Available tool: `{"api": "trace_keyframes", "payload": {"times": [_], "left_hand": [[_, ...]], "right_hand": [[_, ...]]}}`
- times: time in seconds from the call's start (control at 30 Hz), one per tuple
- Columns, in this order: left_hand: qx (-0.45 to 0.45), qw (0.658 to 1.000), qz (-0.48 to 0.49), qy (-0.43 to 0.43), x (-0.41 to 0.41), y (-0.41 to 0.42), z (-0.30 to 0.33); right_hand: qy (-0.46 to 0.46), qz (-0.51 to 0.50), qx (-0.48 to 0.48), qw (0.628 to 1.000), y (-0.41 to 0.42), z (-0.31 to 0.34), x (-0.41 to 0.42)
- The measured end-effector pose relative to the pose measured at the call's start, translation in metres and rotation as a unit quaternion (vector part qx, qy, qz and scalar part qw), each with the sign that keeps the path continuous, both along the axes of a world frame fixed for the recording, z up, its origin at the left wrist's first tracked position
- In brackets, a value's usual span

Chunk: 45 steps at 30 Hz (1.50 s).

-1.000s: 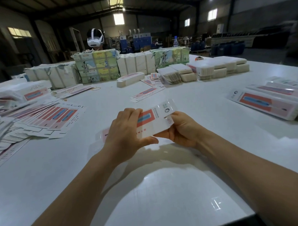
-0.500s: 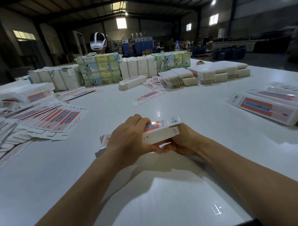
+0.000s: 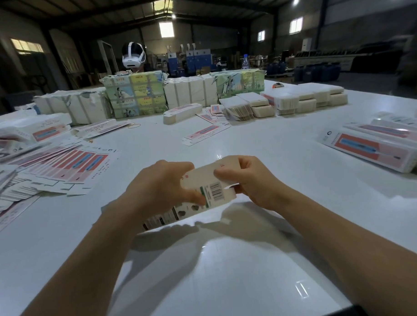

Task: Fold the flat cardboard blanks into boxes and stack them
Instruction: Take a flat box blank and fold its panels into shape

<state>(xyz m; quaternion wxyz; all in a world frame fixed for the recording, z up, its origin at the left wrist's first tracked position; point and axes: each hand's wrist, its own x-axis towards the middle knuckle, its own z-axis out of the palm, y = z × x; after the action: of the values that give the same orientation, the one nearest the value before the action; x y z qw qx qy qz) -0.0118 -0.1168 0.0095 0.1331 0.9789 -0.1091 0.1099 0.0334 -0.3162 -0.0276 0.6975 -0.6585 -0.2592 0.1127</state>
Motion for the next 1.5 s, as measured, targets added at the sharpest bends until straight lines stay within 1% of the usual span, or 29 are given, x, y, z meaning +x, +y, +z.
{"api": "trace_keyframes", "payload": {"times": [0.07,0.1,0.2,0.27,0.33,0.43,0.5,0.57,0.6,0.63,0.67,0.7,0.77,0.8,0.83,0.87,0.93,1.0,1.2,1.33,1.4,1.5], "left_hand": [[-0.005,1.000,-0.004,0.017,0.001,-0.003,-0.002],[0.024,1.000,0.004,0.003,0.001,-0.004,-0.003],[0.149,0.985,0.000,-0.088,0.003,-0.011,-0.016],[0.193,0.973,-0.009,-0.129,0.001,-0.016,-0.025],[0.227,0.961,0.006,-0.158,-0.002,-0.021,-0.033],[0.222,0.957,0.026,-0.185,-0.001,-0.028,-0.038],[0.181,0.968,0.042,-0.168,0.000,-0.030,-0.037],[0.129,0.978,0.067,-0.147,0.000,-0.029,-0.035],[0.109,0.981,0.076,-0.143,0.000,-0.027,-0.035],[0.095,0.982,0.084,-0.141,0.000,-0.025,-0.035],[0.090,0.982,0.093,-0.141,0.000,-0.023,-0.036],[0.092,0.980,0.104,-0.143,0.001,-0.021,-0.036],[0.107,0.975,0.133,-0.144,0.003,-0.018,-0.037],[0.115,0.973,0.143,-0.142,0.004,-0.018,-0.037],[0.121,0.972,0.148,-0.139,0.004,-0.019,-0.037],[0.124,0.972,0.146,-0.137,0.003,-0.021,-0.037],[0.127,0.973,0.137,-0.134,0.003,-0.024,-0.037],[0.129,0.974,0.131,-0.132,0.003,-0.027,-0.037],[0.139,0.971,0.138,-0.139,-0.001,-0.033,-0.038],[0.153,0.967,0.135,-0.153,-0.002,-0.037,-0.038],[0.162,0.965,0.128,-0.158,-0.004,-0.036,-0.038],[0.156,0.966,0.118,-0.171,-0.006,-0.035,-0.038]], "right_hand": [[0.002,-0.038,-0.006,0.999,0.002,-0.002,-0.001],[0.012,-0.055,-0.004,0.998,0.002,-0.002,0.000],[0.070,-0.096,0.016,0.993,0.001,0.001,0.002],[0.119,-0.105,0.037,0.987,0.000,0.004,0.002],[0.174,-0.097,0.054,0.978,-0.001,0.006,0.000],[0.250,-0.104,0.072,0.960,-0.001,0.007,-0.004],[0.256,-0.118,0.075,0.956,0.001,0.007,-0.004],[0.225,-0.144,0.078,0.960,0.003,0.007,-0.003],[0.196,-0.174,0.083,0.961,0.003,0.007,-0.002],[0.144,-0.218,0.080,0.962,0.004,0.005,-0.001],[0.065,-0.270,0.057,0.959,0.004,0.003,-0.001],[-0.032,-0.316,0.015,0.948,0.004,-0.001,-0.002],[-0.209,-0.353,-0.073,0.909,0.007,-0.007,-0.008],[-0.266,-0.354,-0.111,0.890,0.010,-0.009,-0.011],[-0.300,-0.349,-0.141,0.876,0.013,-0.011,-0.013],[-0.316,-0.340,-0.166,0.870,0.016,-0.013,-0.015],[-0.314,-0.318,-0.199,0.872,0.019,-0.013,-0.017],[-0.293,-0.307,-0.209,0.881,0.019,-0.013,-0.017],[-0.235,-0.303,-0.188,0.904,0.021,-0.009,-0.024],[-0.183,-0.219,-0.237,0.929,0.020,-0.006,-0.025],[-0.163,-0.187,-0.219,0.944,0.020,-0.005,-0.026],[-0.171,-0.194,-0.192,0.947,0.019,-0.002,-0.027]]}}
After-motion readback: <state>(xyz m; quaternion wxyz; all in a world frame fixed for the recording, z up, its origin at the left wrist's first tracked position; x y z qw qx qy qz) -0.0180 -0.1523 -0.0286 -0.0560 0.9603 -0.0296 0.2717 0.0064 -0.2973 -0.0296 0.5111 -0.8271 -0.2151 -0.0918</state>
